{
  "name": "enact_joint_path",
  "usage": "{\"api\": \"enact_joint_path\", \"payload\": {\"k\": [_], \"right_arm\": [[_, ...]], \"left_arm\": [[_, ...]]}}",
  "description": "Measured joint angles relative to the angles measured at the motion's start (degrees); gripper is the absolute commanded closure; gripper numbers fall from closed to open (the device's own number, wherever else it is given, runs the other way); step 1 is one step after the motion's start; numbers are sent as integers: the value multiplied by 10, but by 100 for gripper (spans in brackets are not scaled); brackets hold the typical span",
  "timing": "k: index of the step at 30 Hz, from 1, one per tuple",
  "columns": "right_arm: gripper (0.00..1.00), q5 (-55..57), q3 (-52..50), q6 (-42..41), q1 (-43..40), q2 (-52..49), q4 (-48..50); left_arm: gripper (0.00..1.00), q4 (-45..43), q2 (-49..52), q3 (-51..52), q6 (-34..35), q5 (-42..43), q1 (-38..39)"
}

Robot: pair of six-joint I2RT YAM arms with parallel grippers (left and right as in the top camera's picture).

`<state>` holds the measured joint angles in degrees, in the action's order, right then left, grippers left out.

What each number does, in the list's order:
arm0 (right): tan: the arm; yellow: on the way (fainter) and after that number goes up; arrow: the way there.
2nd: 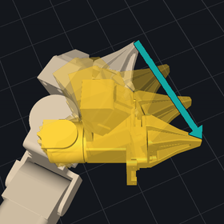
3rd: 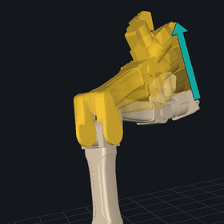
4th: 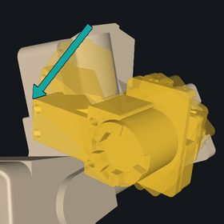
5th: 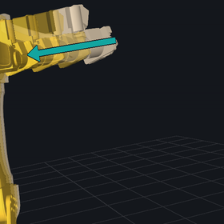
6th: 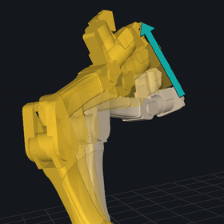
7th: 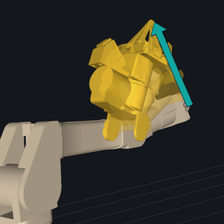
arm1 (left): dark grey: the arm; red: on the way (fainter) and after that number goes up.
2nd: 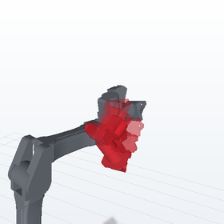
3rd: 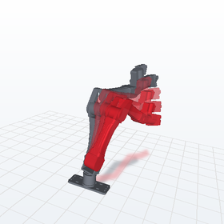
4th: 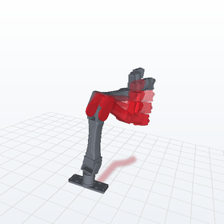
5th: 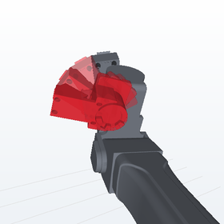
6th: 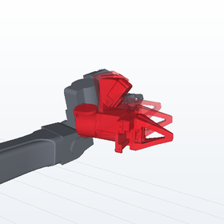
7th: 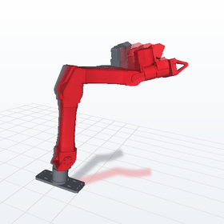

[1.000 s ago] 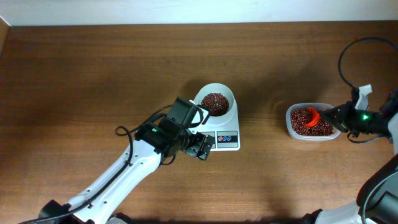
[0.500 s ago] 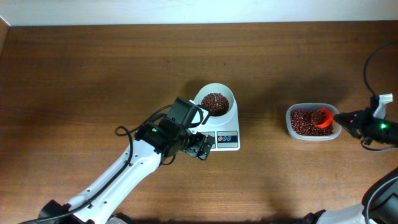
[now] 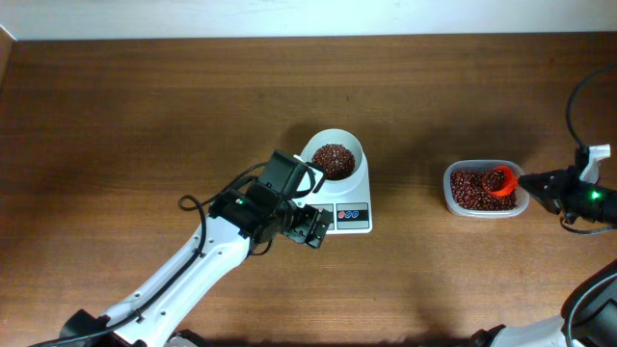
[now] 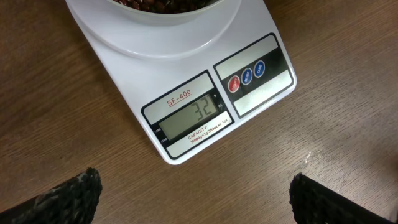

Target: Scoop item into bowl and weigh 50g on scale

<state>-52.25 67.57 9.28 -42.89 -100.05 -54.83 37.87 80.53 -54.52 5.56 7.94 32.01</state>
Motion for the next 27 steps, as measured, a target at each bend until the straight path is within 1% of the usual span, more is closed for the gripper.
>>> {"api": "enact_joint_path", "payload": {"k": [12, 17, 22, 27], "right_arm": [[96, -9, 0, 2, 0, 0, -1], [96, -38, 0, 2, -2, 0, -12], [96, -84, 0, 3, -33, 0, -16], [96, -139, 0, 14, -40, 0, -18]], "left_arm": [[1, 0, 0, 0, 0, 0, 0], [1, 0, 0, 0, 0, 0, 0], [1, 0, 0, 0, 0, 0, 0], [1, 0, 0, 0, 0, 0, 0]]}}
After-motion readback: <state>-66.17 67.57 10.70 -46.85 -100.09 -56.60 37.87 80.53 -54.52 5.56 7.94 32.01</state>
